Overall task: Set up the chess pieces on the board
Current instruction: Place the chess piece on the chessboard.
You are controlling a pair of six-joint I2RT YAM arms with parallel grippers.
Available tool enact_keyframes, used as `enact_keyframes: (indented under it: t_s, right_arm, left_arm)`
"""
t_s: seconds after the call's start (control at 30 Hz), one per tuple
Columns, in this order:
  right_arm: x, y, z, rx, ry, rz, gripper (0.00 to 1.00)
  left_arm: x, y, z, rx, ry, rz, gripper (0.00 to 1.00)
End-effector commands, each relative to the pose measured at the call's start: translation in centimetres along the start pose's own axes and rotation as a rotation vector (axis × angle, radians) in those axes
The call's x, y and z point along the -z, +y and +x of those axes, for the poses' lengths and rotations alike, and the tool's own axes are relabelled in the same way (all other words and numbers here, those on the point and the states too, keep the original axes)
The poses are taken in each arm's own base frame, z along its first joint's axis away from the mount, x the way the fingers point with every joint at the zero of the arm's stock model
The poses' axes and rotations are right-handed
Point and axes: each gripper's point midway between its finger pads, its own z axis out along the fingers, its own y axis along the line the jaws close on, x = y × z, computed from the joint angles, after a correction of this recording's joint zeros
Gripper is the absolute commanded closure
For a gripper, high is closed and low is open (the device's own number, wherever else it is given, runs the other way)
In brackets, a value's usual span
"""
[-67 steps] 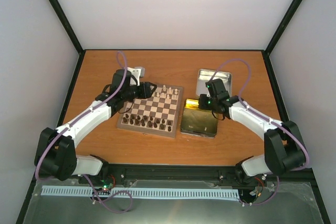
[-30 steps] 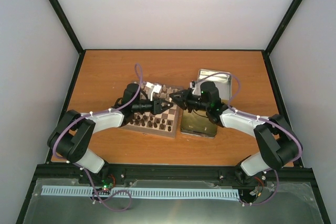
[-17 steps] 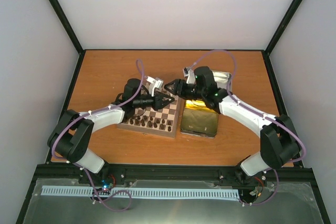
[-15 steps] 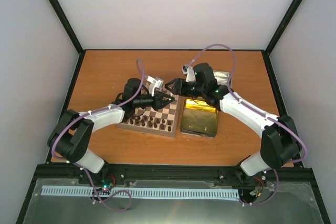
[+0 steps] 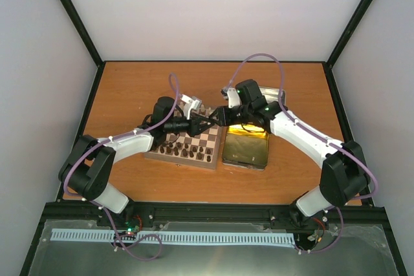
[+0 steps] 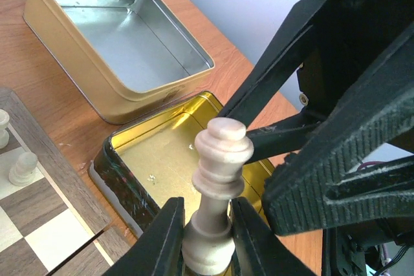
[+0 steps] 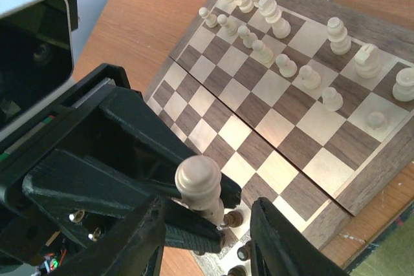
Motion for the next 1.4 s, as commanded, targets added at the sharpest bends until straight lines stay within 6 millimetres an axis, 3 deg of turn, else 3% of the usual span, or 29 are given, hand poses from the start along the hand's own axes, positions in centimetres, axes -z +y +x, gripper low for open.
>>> enact_keyframes:
  t_s: [0.0,0.23,0.5,0.57,0.7,0.8,0.87,0.93,1.03,1.17,1.37]
  right_arm:
    - [-0.1,0.5,-1.5,0.029,-0.029,0.002,0.64]
    - [-0.5,0.2,-2.4,0.000,-0.060,0.018,0.65]
    - [-1.2,0.6,-1.8,-0.010,-0.016,-0.027,0.89]
    - [-1.1,0.5,-2.0,-0.008,-0.030,-0.020,0.92]
    - [-0.3,-0.6,-3.9,0.041,-0.143,0.072,0.91]
    - [0.6,-1.2,-6.1,0.117,-0.284,0.128,0.90]
    - [0.5,-1.3,-7.1,0.169,-0.350,0.147,0.90]
    - [-0.2,-1.2,-7.8,0.233,-0.387,0.170,0.89]
    - [-2.1,-0.5,-8.6,0.317,-0.410,0.201,0.89]
    - [-4.9,0.4,-9.1,0.395,-0.431,0.190,0.88]
    - [-9.4,0.2,-8.5,0.436,-0.384,0.171,0.88]
  left_arm:
    - [0.1,-1.0,-1.3,-0.068,-0.025,0.014,0.99]
    - [0.2,-1.0,-1.1,-0.065,-0.024,0.012,0.99]
    - [0.3,-0.9,-1.3,-0.066,-0.032,-0.001,0.98]
    - [0.5,-0.7,-1.6,-0.056,-0.036,-0.027,0.85]
    - [1.8,0.7,-2.5,-0.003,-0.075,-0.173,0.47]
    - [4.7,3.8,-3.3,0.087,-0.143,-0.443,0.37]
    - [8.3,6.1,-4.0,0.141,-0.211,-0.681,0.35]
    - [11.4,7.1,-3.9,0.179,-0.238,-0.847,0.34]
    - [15.0,6.2,-5.0,0.168,-0.310,-0.955,0.34]
    - [19.2,3.6,-7.2,0.124,-0.446,-1.004,0.31]
    - [23.4,0.8,-9.1,0.065,-0.565,-1.045,0.28]
